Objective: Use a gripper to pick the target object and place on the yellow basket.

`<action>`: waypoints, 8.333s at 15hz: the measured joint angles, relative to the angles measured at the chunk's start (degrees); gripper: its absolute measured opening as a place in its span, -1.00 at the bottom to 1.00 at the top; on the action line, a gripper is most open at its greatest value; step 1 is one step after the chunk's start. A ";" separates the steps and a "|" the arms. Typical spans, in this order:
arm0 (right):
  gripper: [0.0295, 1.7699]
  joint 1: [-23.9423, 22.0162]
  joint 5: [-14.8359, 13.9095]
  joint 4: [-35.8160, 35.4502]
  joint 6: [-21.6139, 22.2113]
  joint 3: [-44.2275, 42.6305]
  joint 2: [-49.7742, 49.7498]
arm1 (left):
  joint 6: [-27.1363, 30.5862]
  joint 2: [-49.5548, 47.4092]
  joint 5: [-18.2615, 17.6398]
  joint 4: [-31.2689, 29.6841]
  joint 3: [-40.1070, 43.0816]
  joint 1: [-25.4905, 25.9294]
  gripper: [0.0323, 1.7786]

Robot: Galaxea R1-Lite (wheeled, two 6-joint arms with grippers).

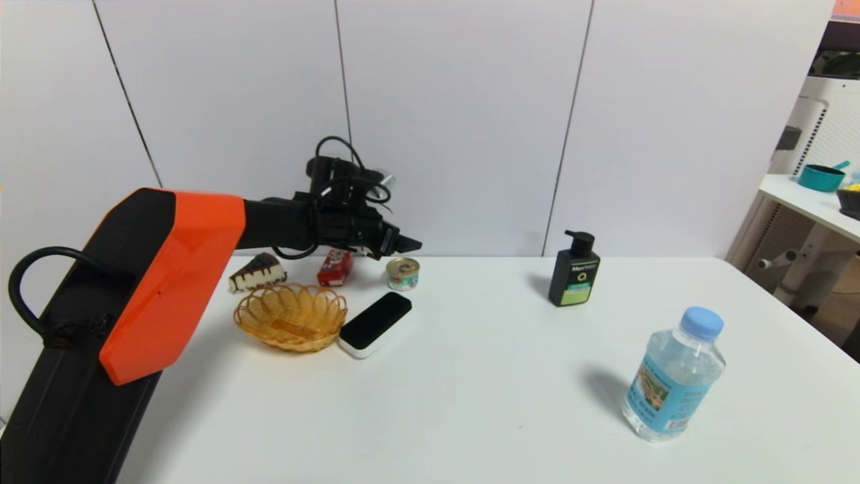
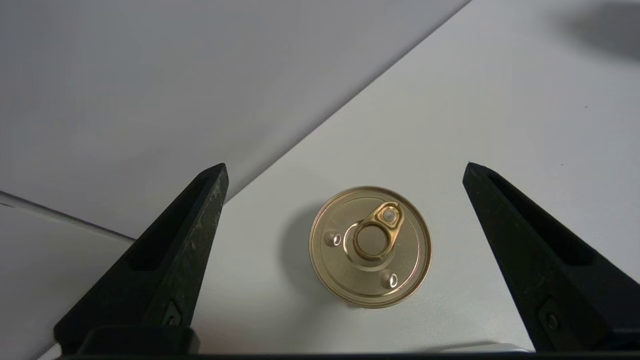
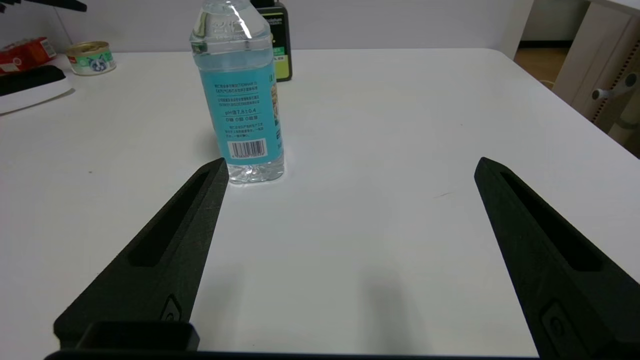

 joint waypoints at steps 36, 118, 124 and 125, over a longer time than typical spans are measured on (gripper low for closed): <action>0.92 0.02 0.01 0.00 0.02 0.00 0.00 | -1.05 9.37 -0.39 -4.50 -0.16 -1.45 0.31; 0.92 0.00 0.01 0.00 0.00 0.00 0.00 | -2.38 -111.69 20.18 -3.01 99.79 12.35 0.90; 0.92 0.00 0.04 0.02 0.00 0.00 0.00 | -3.23 -124.26 19.38 -0.74 112.17 15.38 0.90; 0.92 0.00 0.04 -0.02 0.00 0.00 0.00 | -3.36 -125.95 19.52 0.09 112.25 16.13 0.90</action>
